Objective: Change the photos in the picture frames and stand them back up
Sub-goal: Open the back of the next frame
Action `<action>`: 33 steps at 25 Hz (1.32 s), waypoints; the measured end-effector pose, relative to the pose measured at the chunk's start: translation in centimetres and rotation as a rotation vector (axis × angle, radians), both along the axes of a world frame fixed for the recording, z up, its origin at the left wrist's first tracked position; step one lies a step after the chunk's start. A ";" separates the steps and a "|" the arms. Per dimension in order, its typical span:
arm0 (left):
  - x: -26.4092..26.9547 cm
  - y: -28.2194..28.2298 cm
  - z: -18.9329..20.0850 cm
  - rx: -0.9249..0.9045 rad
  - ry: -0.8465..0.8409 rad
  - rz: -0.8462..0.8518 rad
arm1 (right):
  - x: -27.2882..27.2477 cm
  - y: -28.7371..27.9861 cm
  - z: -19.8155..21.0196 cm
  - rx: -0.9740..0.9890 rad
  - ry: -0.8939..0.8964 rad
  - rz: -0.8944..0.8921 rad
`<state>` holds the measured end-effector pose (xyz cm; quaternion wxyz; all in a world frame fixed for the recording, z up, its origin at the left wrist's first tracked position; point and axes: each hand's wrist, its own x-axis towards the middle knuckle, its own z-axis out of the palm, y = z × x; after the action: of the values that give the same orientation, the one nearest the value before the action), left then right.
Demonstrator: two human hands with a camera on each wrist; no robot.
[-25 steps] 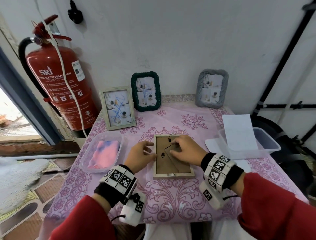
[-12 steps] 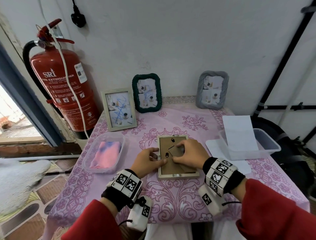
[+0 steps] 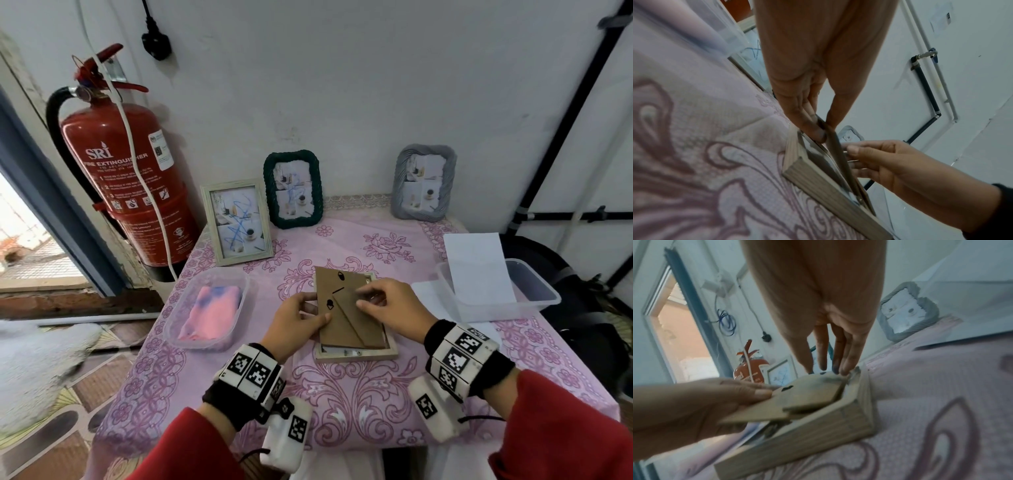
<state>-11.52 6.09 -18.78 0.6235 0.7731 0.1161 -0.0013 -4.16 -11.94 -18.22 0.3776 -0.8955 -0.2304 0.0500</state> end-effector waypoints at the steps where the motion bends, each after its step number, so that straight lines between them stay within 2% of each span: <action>1: 0.0 0.2 0.0 -0.032 -0.009 0.020 | 0.2 -0.4 0.1 -0.005 -0.021 -0.020; 4: -0.2 1.3 0.0 -0.034 -0.045 0.083 | 0.7 -1.8 -0.2 -0.093 0.013 -0.073; 7: -0.5 2.8 -0.1 0.007 -0.063 0.132 | 0.9 -2.6 -1.1 -0.054 0.235 -0.101; 8: -0.6 3.3 -0.2 0.033 -0.063 0.144 | 0.9 -2.7 -1.4 -0.044 0.261 -0.110; 14: -1.3 4.7 -1.7 0.189 0.074 0.155 | 1.3 -3.0 -2.1 -0.092 0.171 -0.147; 18: -1.3 5.0 -1.8 0.198 0.136 0.175 | 1.3 -3.4 -2.2 -0.077 0.185 -0.160; 22: -1.6 5.1 -1.3 0.313 0.150 0.167 | 1.2 -3.7 -2.1 -0.043 0.215 -0.166; 25: -1.7 4.5 -1.0 0.646 0.141 0.108 | 1.2 -3.7 -2.1 -0.011 0.237 -0.172; 26: -1.7 4.1 -0.8 0.699 0.109 0.103 | 1.2 -3.7 -2.2 -0.017 0.234 -0.171; 28: -1.4 3.0 -0.3 0.693 -0.008 0.071 | 1.1 -3.7 -2.1 -0.026 0.235 -0.168; 30: -0.7 2.3 0.0 0.687 -0.091 -0.055 | 1.1 -3.8 -2.2 -0.018 0.242 -0.166; 33: 0.0 2.1 -0.4 0.766 0.019 -0.312 | 1.1 -3.8 -2.2 -0.008 0.254 -0.166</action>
<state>-11.49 8.21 -19.14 0.2822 0.9575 -0.0047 -0.0594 -3.03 -15.78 -20.47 0.4029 -0.8994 -0.1056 0.1324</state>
